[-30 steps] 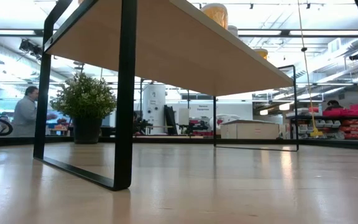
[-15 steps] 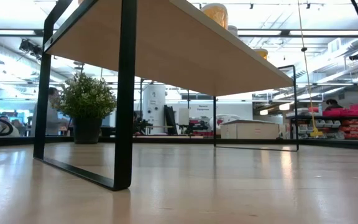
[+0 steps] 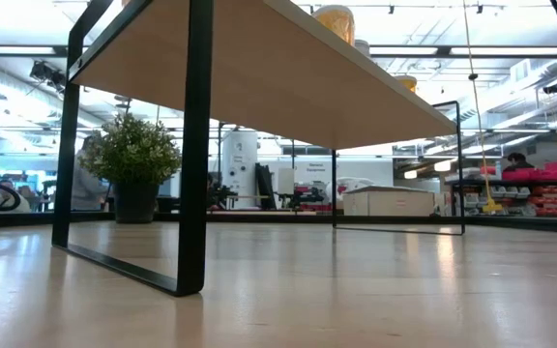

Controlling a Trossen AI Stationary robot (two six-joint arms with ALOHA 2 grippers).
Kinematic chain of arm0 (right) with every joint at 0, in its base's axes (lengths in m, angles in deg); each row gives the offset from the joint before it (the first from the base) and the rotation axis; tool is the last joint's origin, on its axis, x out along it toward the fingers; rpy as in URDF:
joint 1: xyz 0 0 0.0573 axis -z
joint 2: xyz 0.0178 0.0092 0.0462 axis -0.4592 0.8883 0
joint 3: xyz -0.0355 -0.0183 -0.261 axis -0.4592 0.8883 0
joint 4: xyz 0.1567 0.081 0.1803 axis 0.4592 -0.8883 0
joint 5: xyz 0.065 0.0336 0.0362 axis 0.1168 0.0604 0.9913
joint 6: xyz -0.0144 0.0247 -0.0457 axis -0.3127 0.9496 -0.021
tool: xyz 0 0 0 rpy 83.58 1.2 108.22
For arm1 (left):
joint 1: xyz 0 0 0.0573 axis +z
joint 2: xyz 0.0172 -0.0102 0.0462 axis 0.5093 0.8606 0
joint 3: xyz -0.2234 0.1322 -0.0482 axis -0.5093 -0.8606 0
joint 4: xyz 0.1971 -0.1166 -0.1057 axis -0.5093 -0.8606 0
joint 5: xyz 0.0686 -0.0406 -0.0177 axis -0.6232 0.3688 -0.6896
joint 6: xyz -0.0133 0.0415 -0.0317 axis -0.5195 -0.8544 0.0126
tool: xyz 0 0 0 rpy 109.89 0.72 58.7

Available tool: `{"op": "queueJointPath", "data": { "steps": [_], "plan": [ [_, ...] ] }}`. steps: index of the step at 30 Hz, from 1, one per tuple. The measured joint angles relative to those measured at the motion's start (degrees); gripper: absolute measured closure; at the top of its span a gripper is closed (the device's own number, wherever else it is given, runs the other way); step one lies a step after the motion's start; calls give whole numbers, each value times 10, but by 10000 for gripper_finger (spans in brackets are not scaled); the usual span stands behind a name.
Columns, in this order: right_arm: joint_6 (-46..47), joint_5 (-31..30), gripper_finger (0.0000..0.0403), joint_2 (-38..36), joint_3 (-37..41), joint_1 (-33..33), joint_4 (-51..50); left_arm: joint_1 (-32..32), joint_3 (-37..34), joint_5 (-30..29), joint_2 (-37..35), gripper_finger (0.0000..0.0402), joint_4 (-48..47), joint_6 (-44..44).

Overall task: Pick and place medicine bottles onto shelf by color
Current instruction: Put the orange pill bottle on the shelf

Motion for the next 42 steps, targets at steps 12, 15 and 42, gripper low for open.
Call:
{"op": "queueJointPath", "data": {
  "steps": [12, 15, 42],
  "plan": [
    [10, 23, 186, -1, 46, 18, 47, -5, 0, 0, 7, 230, -14, 45],
    [2, 23, 186, -1, 52, 16, 45, -5, 0, 0, 6, 230, -14, 54],
    [25, -2, 187, -36, 144, 21, 133, -5, 0, 0, 9, 230, -27, 54]
  ]
}}
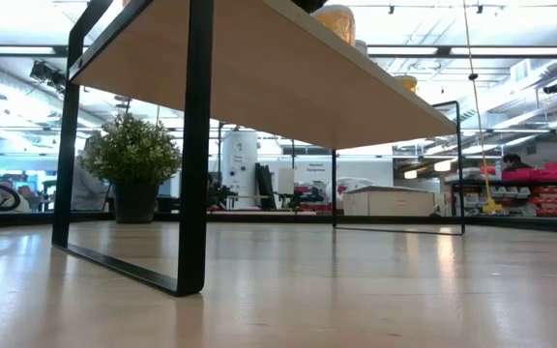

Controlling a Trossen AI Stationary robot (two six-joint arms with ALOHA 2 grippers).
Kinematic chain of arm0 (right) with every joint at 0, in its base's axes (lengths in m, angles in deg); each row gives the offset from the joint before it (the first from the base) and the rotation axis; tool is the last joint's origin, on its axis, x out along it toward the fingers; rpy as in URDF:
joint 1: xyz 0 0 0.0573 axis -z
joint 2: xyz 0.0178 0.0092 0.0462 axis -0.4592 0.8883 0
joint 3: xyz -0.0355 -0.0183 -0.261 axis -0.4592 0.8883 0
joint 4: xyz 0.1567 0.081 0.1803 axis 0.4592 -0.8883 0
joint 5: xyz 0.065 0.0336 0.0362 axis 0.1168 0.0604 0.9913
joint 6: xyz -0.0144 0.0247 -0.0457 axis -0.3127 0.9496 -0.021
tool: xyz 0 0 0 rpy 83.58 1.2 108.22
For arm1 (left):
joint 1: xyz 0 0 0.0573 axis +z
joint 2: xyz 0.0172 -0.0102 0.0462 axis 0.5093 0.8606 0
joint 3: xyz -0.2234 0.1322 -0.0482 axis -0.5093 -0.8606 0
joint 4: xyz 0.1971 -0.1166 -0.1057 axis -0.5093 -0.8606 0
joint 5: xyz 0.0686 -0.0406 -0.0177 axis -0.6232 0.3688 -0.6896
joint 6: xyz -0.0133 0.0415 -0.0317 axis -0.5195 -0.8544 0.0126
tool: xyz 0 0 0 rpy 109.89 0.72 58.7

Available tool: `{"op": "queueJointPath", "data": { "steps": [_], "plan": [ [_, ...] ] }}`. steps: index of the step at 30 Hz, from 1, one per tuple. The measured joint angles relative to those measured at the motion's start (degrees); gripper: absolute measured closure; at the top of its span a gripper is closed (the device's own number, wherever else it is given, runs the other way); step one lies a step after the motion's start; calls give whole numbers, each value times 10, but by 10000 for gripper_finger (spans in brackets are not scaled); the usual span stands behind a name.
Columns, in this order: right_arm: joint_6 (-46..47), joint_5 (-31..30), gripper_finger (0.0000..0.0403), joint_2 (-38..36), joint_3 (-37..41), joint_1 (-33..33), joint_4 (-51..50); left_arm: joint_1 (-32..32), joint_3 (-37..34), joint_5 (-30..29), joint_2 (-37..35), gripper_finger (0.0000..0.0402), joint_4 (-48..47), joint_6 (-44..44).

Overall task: Pick and place medicine bottles onto shelf by color
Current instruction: Put the orange pill bottle on the shelf

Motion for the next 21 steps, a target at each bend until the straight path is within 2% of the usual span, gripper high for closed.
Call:
{"op": "queueJointPath", "data": {
  "steps": [21],
  "plan": [
    [4, 2, 187, -5, 0, -4, -34, 0, 0, 0, 0, 230, -3, 0]
  ]
}}
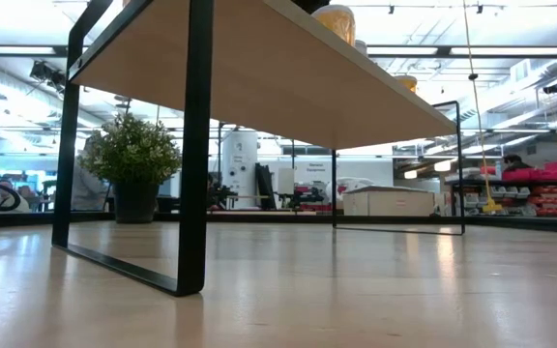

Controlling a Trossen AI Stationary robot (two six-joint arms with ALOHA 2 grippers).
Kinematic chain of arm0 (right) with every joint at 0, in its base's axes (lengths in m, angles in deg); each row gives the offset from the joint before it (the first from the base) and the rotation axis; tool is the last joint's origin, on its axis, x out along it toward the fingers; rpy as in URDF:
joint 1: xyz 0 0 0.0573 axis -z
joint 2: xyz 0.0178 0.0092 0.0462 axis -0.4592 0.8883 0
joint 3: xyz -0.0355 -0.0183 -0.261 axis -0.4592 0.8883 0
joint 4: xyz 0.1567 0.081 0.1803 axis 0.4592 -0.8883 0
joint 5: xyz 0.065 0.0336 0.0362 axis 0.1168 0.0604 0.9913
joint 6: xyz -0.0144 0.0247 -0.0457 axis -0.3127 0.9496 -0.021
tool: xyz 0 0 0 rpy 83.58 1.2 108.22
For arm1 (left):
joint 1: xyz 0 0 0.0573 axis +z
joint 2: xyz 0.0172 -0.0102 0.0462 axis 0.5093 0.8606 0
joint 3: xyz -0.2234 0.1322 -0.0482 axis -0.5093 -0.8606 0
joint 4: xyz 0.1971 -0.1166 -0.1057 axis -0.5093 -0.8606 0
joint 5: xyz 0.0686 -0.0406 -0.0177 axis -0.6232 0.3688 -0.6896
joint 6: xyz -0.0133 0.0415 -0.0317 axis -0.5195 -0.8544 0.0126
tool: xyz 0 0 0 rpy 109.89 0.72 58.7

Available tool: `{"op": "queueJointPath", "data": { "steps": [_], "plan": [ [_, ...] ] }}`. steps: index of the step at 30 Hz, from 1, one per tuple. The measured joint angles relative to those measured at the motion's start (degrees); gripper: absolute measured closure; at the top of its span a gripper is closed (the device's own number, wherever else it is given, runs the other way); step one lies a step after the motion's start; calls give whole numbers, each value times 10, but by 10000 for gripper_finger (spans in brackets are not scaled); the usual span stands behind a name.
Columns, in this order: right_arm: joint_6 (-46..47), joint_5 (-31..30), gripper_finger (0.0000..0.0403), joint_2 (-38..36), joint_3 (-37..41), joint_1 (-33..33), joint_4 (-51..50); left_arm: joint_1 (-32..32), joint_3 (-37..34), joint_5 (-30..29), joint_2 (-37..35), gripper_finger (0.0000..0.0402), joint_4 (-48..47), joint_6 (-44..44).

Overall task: Pick and place medicine bottles onto shelf by color
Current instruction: Put the orange pill bottle on the shelf

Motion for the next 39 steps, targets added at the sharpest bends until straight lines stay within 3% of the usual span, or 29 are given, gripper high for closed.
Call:
{"op": "queueJointPath", "data": {
  "steps": [39],
  "plan": [
    [31, 5, 186, 0, 0, 0, -7, 0, 0, 7, 10, 230, -5, 0]
  ]
}}
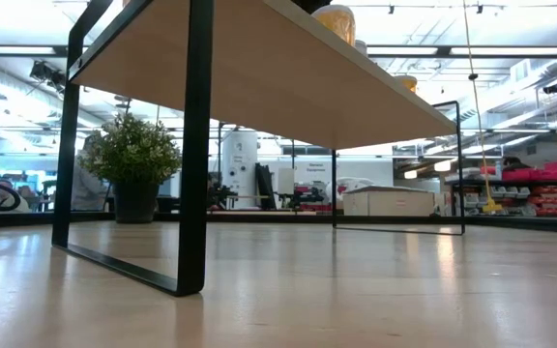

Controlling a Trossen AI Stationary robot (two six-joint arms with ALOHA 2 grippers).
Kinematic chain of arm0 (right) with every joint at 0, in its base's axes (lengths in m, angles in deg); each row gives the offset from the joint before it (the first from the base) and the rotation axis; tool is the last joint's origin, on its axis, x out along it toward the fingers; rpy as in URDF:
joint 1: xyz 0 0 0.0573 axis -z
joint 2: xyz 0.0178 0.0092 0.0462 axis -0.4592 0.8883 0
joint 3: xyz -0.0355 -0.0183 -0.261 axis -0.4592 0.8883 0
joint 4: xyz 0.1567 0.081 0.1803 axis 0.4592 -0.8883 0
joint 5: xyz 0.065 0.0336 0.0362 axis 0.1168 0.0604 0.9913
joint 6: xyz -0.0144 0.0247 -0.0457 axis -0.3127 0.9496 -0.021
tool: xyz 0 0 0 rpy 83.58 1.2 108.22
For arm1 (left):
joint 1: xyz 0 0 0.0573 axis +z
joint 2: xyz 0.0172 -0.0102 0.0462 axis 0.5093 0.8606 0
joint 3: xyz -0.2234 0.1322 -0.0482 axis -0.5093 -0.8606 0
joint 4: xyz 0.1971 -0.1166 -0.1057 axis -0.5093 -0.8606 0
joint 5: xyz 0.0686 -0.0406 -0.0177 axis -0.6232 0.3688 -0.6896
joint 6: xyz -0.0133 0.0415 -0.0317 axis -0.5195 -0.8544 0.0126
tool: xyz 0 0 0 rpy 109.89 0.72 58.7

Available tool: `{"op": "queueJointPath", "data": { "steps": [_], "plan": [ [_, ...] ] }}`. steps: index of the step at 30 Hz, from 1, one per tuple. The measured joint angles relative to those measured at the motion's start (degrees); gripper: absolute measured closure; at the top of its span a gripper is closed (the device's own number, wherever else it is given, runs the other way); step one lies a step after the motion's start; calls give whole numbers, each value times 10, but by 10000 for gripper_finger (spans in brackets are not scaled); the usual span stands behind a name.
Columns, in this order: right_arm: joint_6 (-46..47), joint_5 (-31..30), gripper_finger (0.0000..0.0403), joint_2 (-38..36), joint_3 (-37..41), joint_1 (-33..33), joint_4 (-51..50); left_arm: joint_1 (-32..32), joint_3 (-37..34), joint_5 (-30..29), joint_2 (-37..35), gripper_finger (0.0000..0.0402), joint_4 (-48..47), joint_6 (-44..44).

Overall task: Pick and place medicine bottles onto shelf by color
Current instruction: Put the orange pill bottle on the shelf

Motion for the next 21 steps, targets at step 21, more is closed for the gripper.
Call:
{"op": "queueJointPath", "data": {
  "steps": [21],
  "plan": [
    [3, 3, 186, 0, 0, 0, -4, 0, 0, 0, 1, 230, -4, -7]
  ]
}}
